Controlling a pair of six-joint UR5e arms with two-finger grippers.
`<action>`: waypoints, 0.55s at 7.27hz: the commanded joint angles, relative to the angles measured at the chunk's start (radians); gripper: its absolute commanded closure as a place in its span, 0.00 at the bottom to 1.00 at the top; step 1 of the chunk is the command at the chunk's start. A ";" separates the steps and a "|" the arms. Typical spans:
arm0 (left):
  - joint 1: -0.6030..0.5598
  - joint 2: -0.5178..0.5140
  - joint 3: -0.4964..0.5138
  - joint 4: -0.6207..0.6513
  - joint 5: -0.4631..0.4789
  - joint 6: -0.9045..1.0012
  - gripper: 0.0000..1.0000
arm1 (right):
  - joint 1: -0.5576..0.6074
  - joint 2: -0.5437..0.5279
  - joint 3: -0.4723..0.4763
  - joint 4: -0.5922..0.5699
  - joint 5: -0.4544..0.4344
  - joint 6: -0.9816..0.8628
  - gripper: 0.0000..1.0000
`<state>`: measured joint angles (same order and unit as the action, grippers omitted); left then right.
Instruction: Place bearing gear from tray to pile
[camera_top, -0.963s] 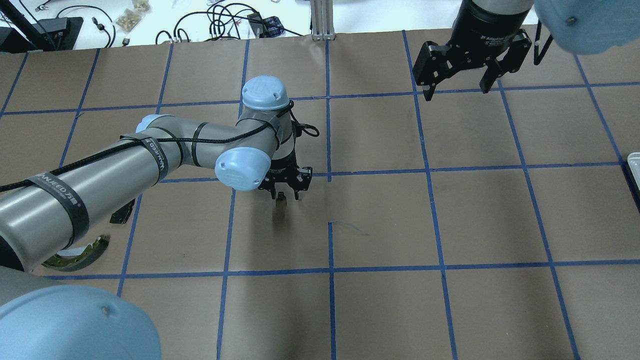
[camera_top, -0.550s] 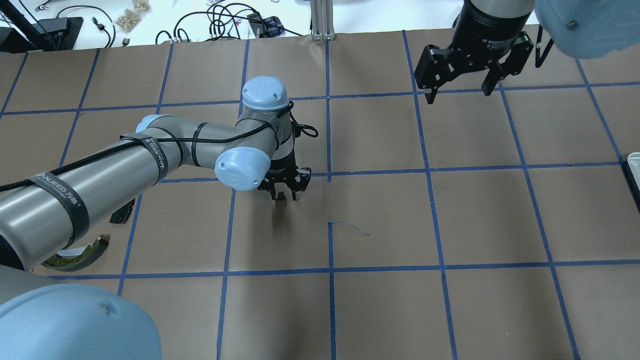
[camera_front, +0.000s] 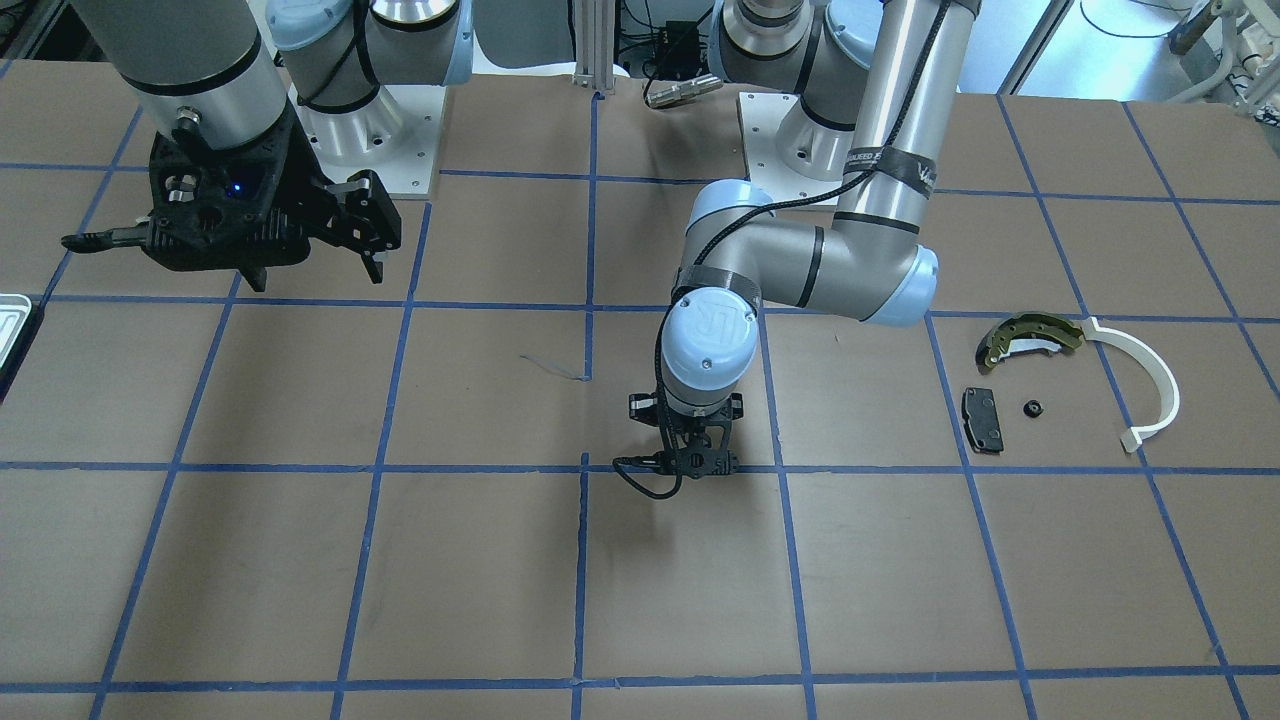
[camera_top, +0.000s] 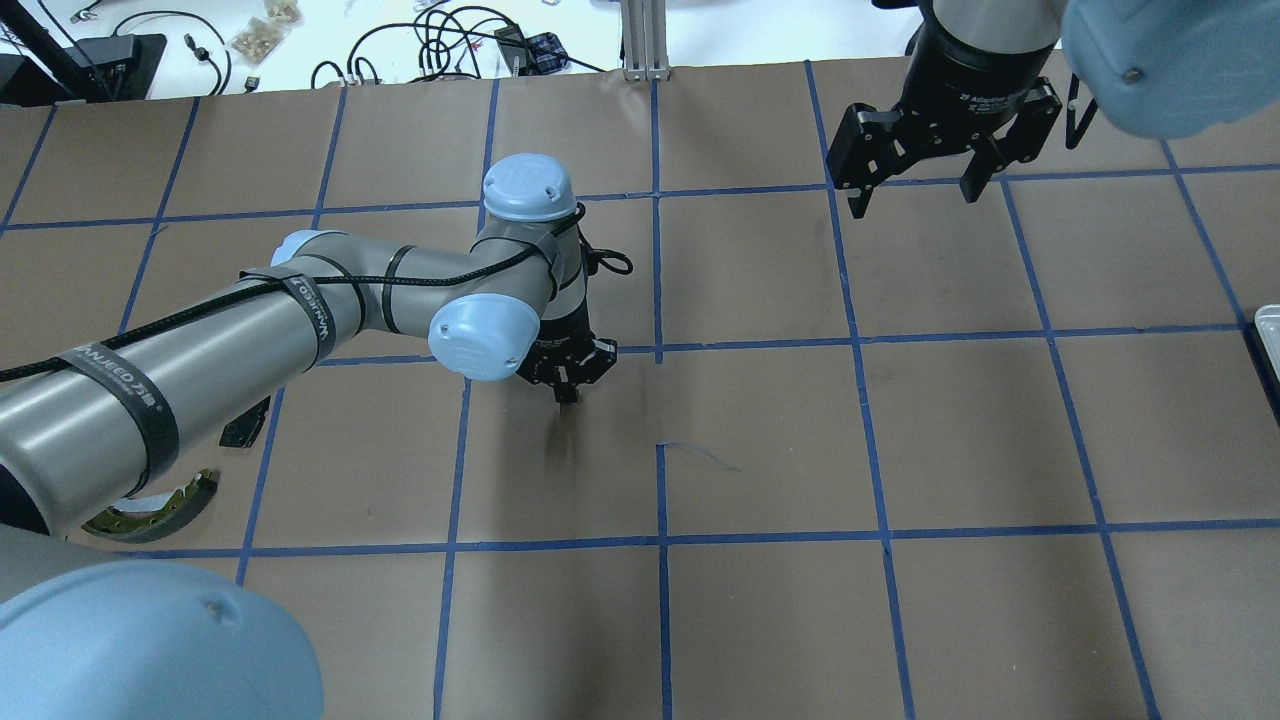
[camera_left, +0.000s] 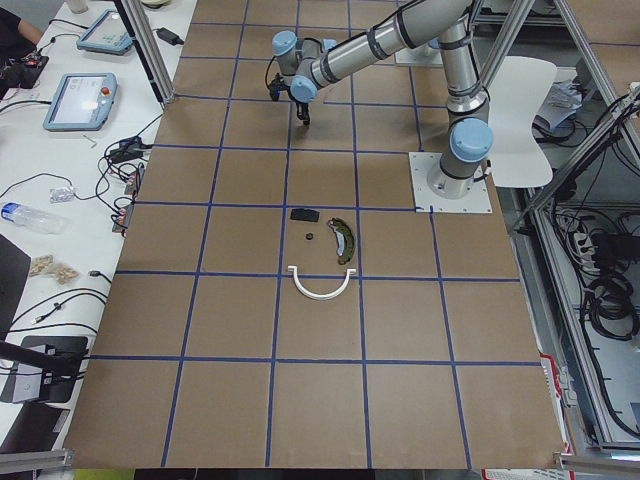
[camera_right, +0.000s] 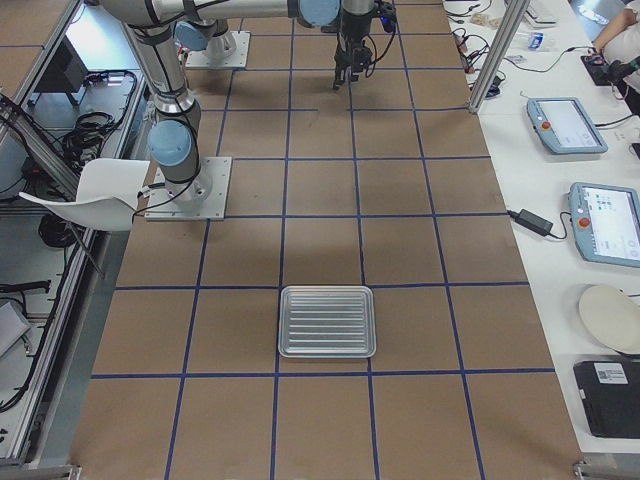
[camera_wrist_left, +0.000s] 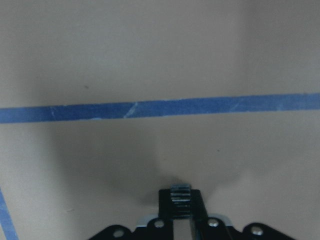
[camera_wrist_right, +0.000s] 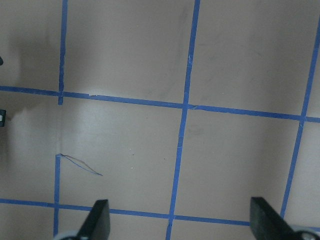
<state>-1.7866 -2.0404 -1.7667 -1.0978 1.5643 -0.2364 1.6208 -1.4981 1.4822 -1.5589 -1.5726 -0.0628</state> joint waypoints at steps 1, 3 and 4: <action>0.131 0.047 0.022 -0.039 0.019 0.055 1.00 | 0.001 -0.036 0.003 0.000 -0.003 -0.009 0.00; 0.298 0.086 0.137 -0.196 0.086 0.250 1.00 | 0.001 -0.050 0.021 -0.004 -0.021 -0.018 0.00; 0.381 0.097 0.194 -0.258 0.155 0.404 1.00 | 0.004 -0.047 0.038 -0.003 -0.024 -0.050 0.00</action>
<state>-1.5049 -1.9607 -1.6406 -1.2746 1.6483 0.0080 1.6214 -1.5435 1.5050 -1.5619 -1.5922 -0.0874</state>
